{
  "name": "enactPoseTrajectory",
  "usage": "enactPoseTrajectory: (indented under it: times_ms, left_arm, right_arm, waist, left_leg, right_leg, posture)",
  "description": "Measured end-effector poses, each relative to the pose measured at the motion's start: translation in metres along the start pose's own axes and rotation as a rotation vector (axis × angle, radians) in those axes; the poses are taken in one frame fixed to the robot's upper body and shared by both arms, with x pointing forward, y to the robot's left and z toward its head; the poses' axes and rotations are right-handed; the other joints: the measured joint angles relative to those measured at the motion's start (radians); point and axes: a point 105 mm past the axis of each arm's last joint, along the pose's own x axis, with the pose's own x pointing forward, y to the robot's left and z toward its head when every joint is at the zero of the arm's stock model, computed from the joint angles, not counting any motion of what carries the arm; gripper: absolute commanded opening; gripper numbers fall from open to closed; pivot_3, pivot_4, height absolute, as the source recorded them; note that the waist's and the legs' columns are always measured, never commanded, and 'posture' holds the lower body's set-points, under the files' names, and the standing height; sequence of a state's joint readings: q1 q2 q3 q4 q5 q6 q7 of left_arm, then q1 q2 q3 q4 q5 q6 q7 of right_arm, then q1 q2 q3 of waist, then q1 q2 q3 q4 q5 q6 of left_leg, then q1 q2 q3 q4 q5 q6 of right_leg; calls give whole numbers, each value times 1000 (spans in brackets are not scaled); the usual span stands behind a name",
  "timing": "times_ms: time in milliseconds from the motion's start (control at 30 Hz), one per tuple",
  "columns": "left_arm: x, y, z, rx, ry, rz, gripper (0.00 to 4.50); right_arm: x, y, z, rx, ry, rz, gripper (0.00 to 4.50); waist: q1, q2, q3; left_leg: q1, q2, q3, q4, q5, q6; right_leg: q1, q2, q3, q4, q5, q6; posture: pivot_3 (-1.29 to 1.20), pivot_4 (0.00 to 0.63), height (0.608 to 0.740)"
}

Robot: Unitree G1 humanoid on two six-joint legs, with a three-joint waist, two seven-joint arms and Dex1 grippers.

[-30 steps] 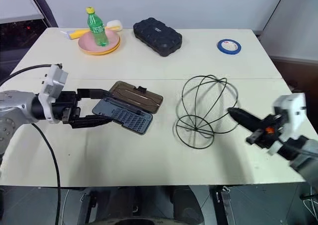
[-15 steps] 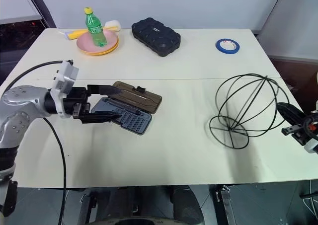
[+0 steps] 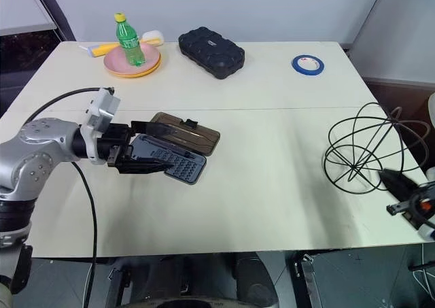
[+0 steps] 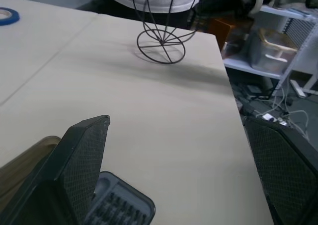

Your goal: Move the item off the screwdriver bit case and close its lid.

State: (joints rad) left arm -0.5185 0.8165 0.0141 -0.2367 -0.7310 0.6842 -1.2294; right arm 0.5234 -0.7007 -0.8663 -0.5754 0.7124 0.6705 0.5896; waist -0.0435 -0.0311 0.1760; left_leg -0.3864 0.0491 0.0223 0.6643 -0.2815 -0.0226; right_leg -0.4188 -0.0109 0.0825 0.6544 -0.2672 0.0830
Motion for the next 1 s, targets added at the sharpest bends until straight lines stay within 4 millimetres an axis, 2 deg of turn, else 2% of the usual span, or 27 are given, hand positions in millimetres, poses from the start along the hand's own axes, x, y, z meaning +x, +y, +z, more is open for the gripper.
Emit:
enactPoseTrajectory:
  times_ms: [100, 267, 467, 567, 633, 700, 767, 833, 900, 967, 1000]
  left_arm:
    - [0, 0, 2, 9, -3, -7, 4500]
    - [2, 7, 1, 5, -14, 1, 4500]
    - [4, 9, -1, 8, -18, 0, 4500]
    - [3, 10, -3, 9, -18, 13, 4500]
    - [1, 11, -4, 5, -19, 32, 4500]
    - [-3, 12, -7, -3, -15, 59, 4500]
    - [-9, 11, -10, 0, 1, 99, 4500]
    - [-22, 12, -12, -1, 21, 155, 4500]
    - [-38, 13, -14, 1, 49, 222, 4500]
    - [-51, 12, -18, -1, 77, 279, 4500]
    - [-57, 13, -20, -6, 87, 308, 4500]
  right_arm:
    - [-6, 0, 1, -22, 16, 1, 3869]
    - [-24, 1, 15, -81, 35, 41, 3869]
    - [-59, 16, 24, -104, 149, 175, 3869]
    - [-73, 35, 23, -87, 220, 300, 3869]
    - [-73, 54, 32, -93, 205, 422, 3869]
    - [-60, 73, 55, -139, 116, 541, 3869]
    - [-35, 100, 84, -228, -10, 672, 3869]
    - [-13, 124, 103, -263, -97, 753, 3869]
    - [10, 141, 120, -270, -192, 784, 3869]
    - [38, 148, 132, -242, -266, 766, 3869]
    - [62, 154, 135, -215, -280, 752, 3869]
  waist:
    - [3, 1, 0]
    - [7, 1, 0]
    - [12, 1, 0]
    - [11, 1, 0]
    - [6, 0, 0]
    - [-7, -3, 1]
    - [-20, -4, 1]
    - [-26, -5, 2]
    - [-24, -5, 3]
    - [-22, -5, 4]
    - [-25, -6, 4]
  left_leg:
    - [-1, 0, 0, 0, 0, 0]
    - [-1, 0, -1, 0, 0, 0]
    - [-1, 0, -1, 0, 0, 0]
    - [-1, 0, -1, 0, 0, 0]
    - [-1, 0, -1, 0, 0, 0]
    - [0, 1, 1, 0, 0, 0]
    - [1, 1, 1, 1, 0, 0]
    - [2, 1, 0, 0, 0, 0]
    - [-1, 1, -1, 0, 0, 0]
    - [-5, 1, -1, -1, 1, -1]
    - [-6, 1, 0, 0, 1, -1]
  right_leg:
    - [0, 0, 0, 0, 0, 0]
    - [-1, 0, 0, 0, 0, 0]
    - [-1, 0, -1, -1, 0, 0]
    - [-1, 0, -1, -1, 0, 0]
    - [0, 0, -1, -1, 0, 0]
    - [0, 0, 0, -1, 0, -1]
    - [1, 0, 0, -1, 2, -1]
    - [0, 1, 0, -1, 2, -1]
    - [-3, 1, -1, 0, 2, -2]
    - [-8, 0, 0, -1, 2, -1]
    - [-8, 0, 0, -1, 2, -1]
  posture:
    - [0, 150, 737]
    - [0, 150, 737]
    - [0, 150, 737]
    - [0, 150, 737]
    - [0, 150, 737]
    - [0, 150, 737]
    - [0, 150, 737]
    - [0, 150, 737]
    - [0, 150, 737]
    - [0, 150, 737]
    - [0, 150, 737]
